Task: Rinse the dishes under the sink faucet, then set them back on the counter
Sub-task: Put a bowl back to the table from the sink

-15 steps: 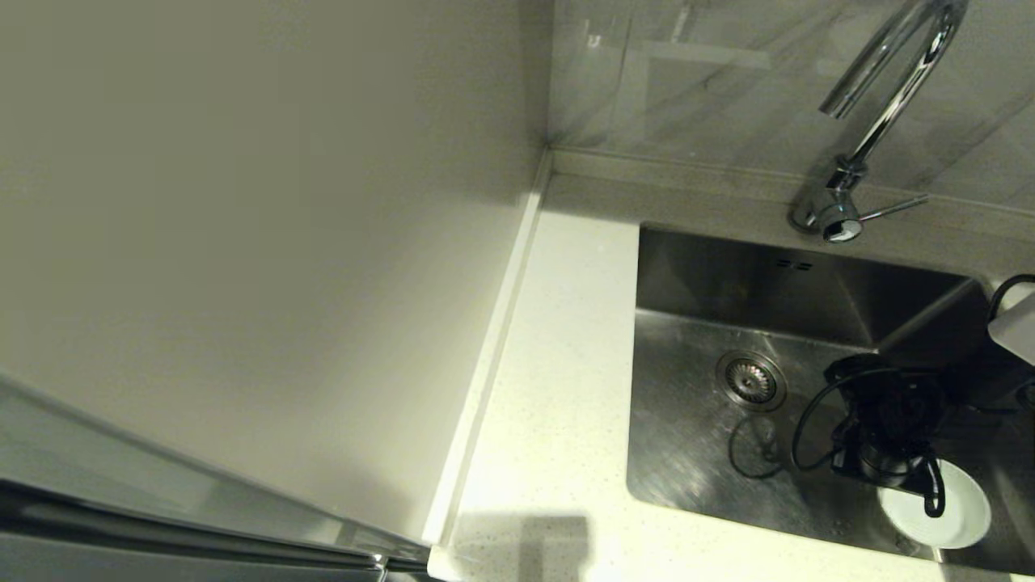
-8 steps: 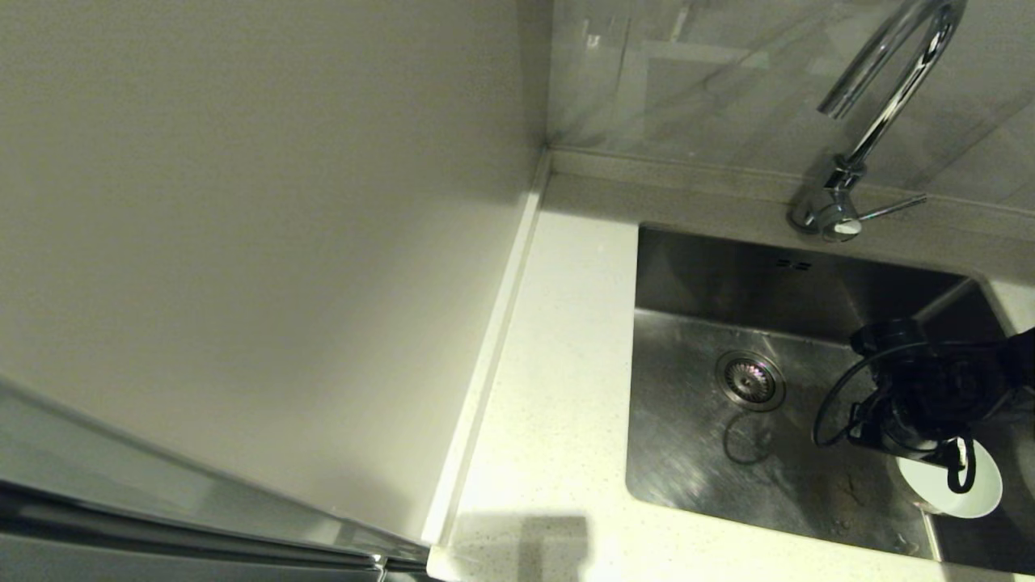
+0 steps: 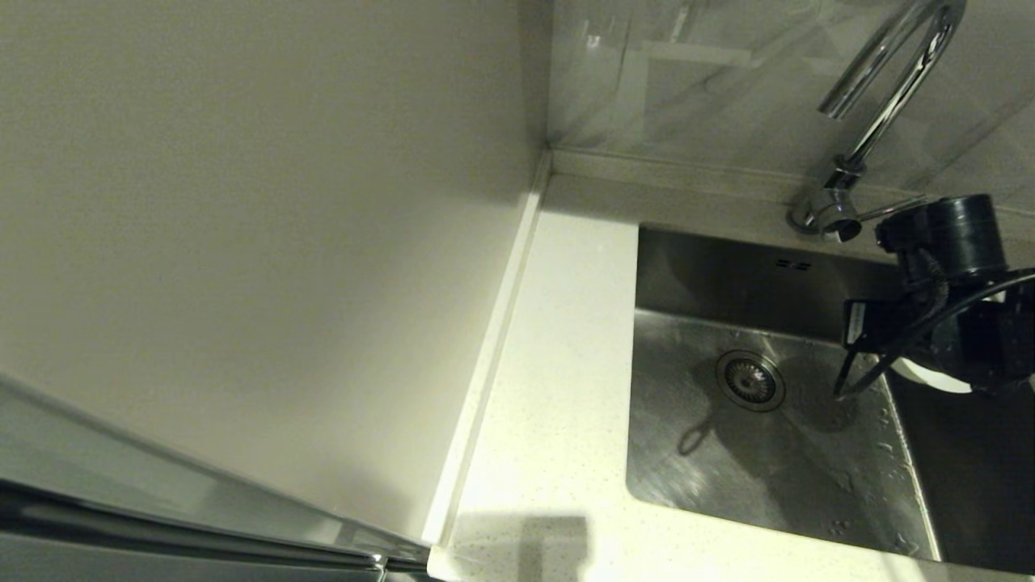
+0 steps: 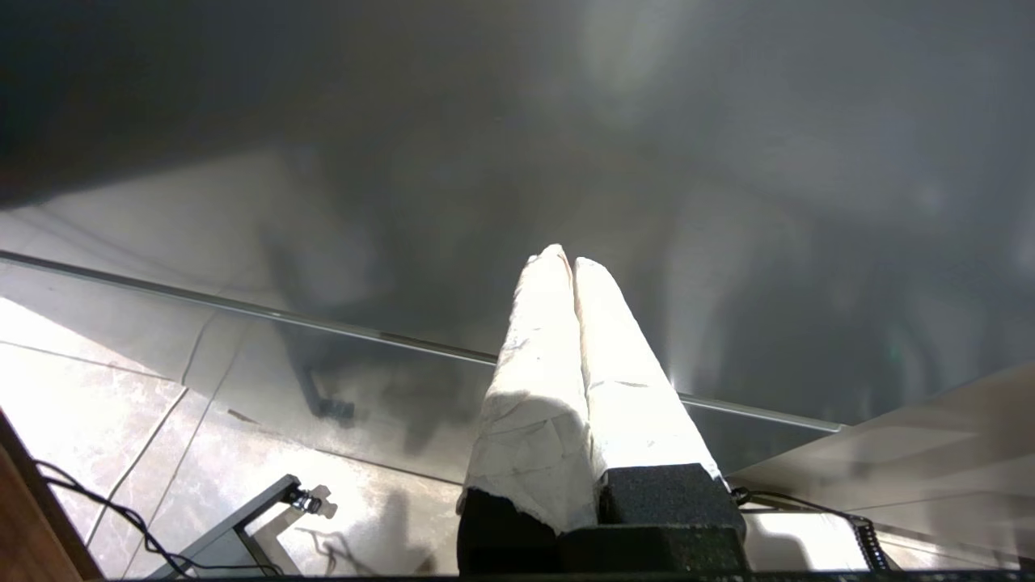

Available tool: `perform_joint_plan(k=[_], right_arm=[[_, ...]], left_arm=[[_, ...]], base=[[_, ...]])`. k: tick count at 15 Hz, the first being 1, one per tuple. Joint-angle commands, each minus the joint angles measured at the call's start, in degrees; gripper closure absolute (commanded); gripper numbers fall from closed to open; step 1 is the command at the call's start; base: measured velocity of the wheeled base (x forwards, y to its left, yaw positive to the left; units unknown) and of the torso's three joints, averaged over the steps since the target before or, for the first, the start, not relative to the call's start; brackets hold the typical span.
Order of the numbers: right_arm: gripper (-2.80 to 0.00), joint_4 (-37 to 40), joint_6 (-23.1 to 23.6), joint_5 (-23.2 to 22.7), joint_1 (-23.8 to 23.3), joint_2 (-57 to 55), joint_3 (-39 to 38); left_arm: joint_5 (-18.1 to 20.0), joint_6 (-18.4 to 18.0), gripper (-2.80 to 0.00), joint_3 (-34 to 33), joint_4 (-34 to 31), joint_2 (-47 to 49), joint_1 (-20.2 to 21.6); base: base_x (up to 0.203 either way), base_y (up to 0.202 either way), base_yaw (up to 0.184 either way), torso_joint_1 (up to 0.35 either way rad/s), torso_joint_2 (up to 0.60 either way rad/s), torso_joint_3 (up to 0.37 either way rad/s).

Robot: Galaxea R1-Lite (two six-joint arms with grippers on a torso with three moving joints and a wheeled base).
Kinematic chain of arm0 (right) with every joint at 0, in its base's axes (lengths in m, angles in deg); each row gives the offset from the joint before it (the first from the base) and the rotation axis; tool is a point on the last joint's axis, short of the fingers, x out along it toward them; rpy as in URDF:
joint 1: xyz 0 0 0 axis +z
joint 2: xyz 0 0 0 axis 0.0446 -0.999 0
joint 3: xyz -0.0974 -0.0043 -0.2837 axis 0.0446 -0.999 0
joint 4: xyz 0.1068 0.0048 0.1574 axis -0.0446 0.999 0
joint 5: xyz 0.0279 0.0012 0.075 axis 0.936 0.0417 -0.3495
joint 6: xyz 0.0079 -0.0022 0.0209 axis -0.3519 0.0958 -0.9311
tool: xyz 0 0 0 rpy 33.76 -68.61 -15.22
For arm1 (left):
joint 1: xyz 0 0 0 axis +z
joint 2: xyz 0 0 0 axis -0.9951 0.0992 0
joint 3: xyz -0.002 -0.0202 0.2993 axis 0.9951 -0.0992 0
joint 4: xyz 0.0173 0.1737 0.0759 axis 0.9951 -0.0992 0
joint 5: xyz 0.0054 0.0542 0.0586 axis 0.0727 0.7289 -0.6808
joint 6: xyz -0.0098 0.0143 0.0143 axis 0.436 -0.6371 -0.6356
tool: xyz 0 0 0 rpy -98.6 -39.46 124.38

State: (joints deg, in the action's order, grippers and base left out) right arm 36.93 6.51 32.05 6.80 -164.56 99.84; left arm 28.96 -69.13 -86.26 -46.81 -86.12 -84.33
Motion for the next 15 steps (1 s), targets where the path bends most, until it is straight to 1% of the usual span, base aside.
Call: perform_joint_plan(k=[1, 3, 4, 7, 8, 11, 13, 14, 15], right_arm=[[0.0, 0.1, 5.9, 0.3, -2.9, 6.8, 1.0], [0.0, 2.1, 9.7, -0.1, -7.0, 11.1, 0.2], [0.0, 4.3, 10.8, -0.8, -9.6, 13.3, 0.0], [0.0, 12.3, 13.6, -3.6, -20.7, 19.0, 0.0], [0.0, 14.6, 14.0, -5.1, -24.6, 20.4, -0.1], [0.0, 20.2, 14.4, -11.8, -36.0, 24.0, -2.1], [0.0, 21.6, 14.5, -13.2, -41.3, 25.2, -5.5], [0.0, 23.4, 14.5, -13.4, -43.7, 25.3, -6.3], [0.0, 27.5, 14.4, -13.6, -45.7, 25.4, -6.6]], left_arm=[[0.0, 0.1, 0.0, 0.0, 0.0, -0.2, -0.1], [0.0, 0.0, 0.0, 0.0, 0.0, -0.2, -0.1], [0.0, 0.0, 0.0, 0.0, 0.0, -0.2, 0.0], [0.0, 0.0, 0.0, 0.0, 0.0, -0.2, 0.0], [0.0, 0.0, 0.0, 0.0, 0.0, -0.2, 0.0], [0.0, 0.1, 0.0, 0.0, 0.0, -0.2, 0.0], [0.0, 0.1, 0.0, 0.0, 0.0, -0.2, 0.0], [0.0, 0.1, 0.0, 0.0, 0.0, -0.2, -0.1], [0.0, 0.1, 0.0, 0.0, 0.0, -0.2, 0.0]], base=[[0.0, 0.0, 0.0, 0.0, 0.0, 0.0], [0.0, 0.0, 0.0, 0.0, 0.0, 0.0], [0.0, 0.0, 0.0, 0.0, 0.0, 0.0], [0.0, 0.0, 0.0, 0.0, 0.0, 0.0], [0.0, 0.0, 0.0, 0.0, 0.0, 0.0], [0.0, 0.0, 0.0, 0.0, 0.0, 0.0], [0.0, 0.0, 0.0, 0.0, 0.0, 0.0], [0.0, 0.0, 0.0, 0.0, 0.0, 0.0], [0.0, 0.0, 0.0, 0.0, 0.0, 0.0]])
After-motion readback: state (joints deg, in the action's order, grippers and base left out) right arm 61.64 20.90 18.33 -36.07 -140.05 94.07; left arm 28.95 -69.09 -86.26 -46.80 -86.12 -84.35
